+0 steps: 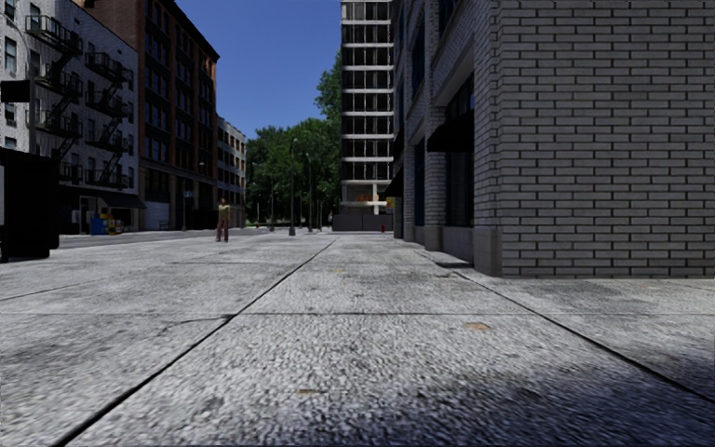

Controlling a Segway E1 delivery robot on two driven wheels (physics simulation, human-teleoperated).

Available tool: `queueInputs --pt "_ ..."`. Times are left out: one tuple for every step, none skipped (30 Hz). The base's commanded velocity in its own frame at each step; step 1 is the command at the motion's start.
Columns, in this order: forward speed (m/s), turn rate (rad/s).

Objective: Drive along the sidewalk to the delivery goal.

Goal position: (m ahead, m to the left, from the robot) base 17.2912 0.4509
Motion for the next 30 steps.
queueInputs --pt "2.00 0.00" --pt "2.00 0.00" --pt "2.00 0.00" --pt "2.00 0.00" --pt "2.00 0.00" --pt "2.00 0.00" --pt "2.00 0.00" --pt "2.00 0.00" --pt "2.00 0.00" --pt "2.00 0.00" --pt "2.00 0.00" --pt "2.00 0.00" --pt "2.00 0.00" --pt "2.00 0.00" --pt "2.00 0.00" --pt "2.00 0.00" --pt "2.00 0.00" --pt "2.00 0.00" --pt "2.00 0.00" --pt "2.00 0.00" --pt "2.00 0.00" --pt "2.00 0.00" --pt "2.00 0.00" --pt "2.00 0.00" --pt "2.00 0.00" --pt "2.00 0.00" --pt "2.00 0.00" --pt "2.00 0.00" --pt "2.00 0.00" --pt "2.00 0.00"
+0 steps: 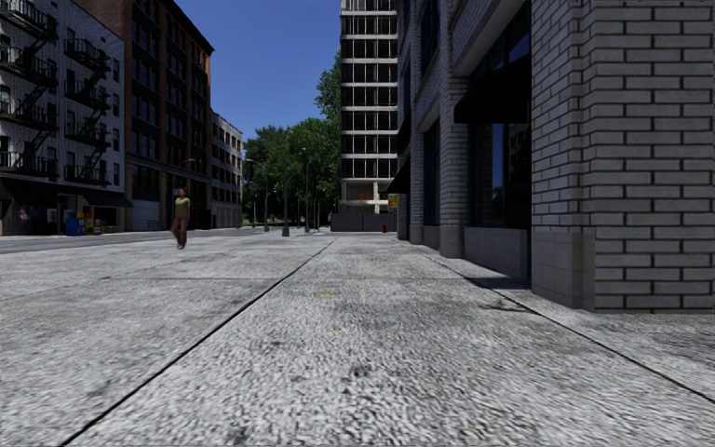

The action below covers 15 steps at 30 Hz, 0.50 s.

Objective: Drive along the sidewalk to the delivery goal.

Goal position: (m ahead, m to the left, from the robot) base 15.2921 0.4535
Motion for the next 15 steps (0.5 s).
queueInputs --pt "2.00 0.00" --pt "2.00 0.00" --pt "2.00 0.00" --pt "2.00 0.00" --pt "2.00 0.00" --pt "2.00 0.00" --pt "2.00 0.00" --pt "2.00 0.00" --pt "2.00 0.00" --pt "2.00 0.00" --pt "2.00 0.00" --pt "2.00 0.00" --pt "2.00 0.00" --pt "2.00 0.00" --pt "2.00 0.00"
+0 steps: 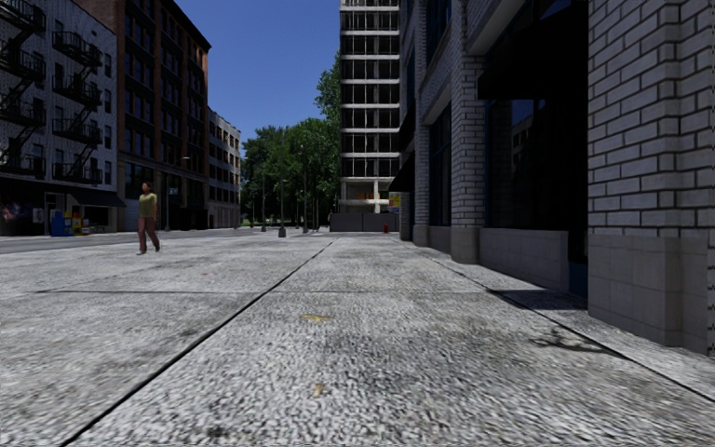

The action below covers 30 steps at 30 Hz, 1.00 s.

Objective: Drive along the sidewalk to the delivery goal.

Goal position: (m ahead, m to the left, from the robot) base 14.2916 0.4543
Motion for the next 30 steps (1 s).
queueInputs --pt "2.00 0.00" --pt "2.00 0.00" --pt "2.00 0.00" --pt "2.00 0.00" --pt "2.00 0.00" --pt "2.00 0.00" --pt "2.00 0.00" --pt "2.00 0.00" --pt "2.00 0.00" --pt "2.00 0.00" --pt "2.00 0.00" --pt "2.00 0.00" --pt "2.00 0.00" --pt "2.00 0.00" --pt "2.00 0.00" --pt "2.00 0.00" --pt "2.00 0.00" --pt "2.00 0.00" --pt "2.00 0.00" --pt "2.00 0.00" --pt "2.00 0.00" --pt "2.00 0.00" --pt "2.00 0.00" --pt "2.00 0.00" --pt "2.00 0.00" --pt "2.00 0.00" --pt "2.00 0.00" --pt "2.00 0.00" --pt "2.00 0.00" --pt "2.00 0.00"
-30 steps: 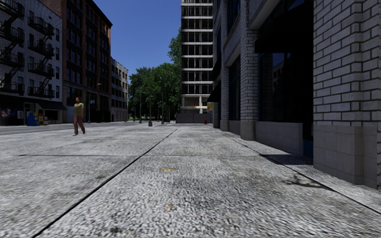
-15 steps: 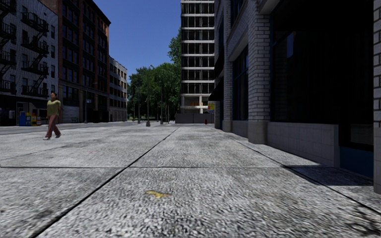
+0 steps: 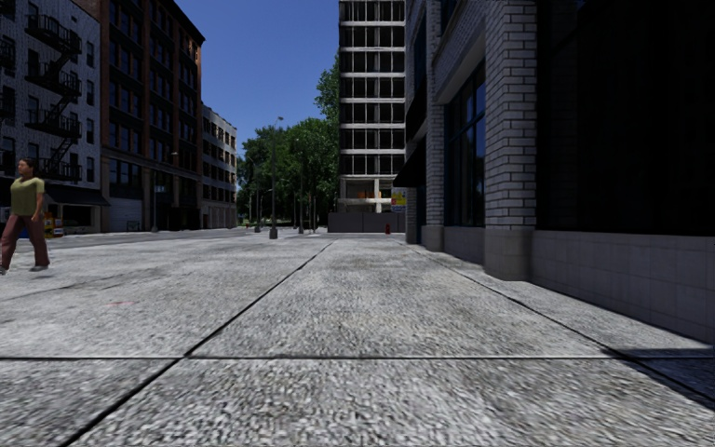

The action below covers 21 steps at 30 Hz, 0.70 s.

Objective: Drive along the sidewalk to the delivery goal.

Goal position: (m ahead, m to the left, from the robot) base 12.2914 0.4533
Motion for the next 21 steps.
queueInputs --pt "2.00 0.00" --pt "2.00 0.00" --pt "2.00 0.00" --pt "2.00 0.00" --pt "2.00 0.00" --pt "2.00 0.00" --pt "2.00 0.00" --pt "2.00 0.00" --pt "2.00 0.00" --pt "2.00 0.00" --pt "2.00 0.00" --pt "2.00 0.00" --pt "2.00 0.00" --pt "2.00 0.00" --pt "2.00 0.00" --pt "2.00 0.00" --pt "2.00 0.00" --pt "2.00 0.00" --pt "2.00 0.00" --pt "2.00 -0.09" --pt "2.00 -0.16"
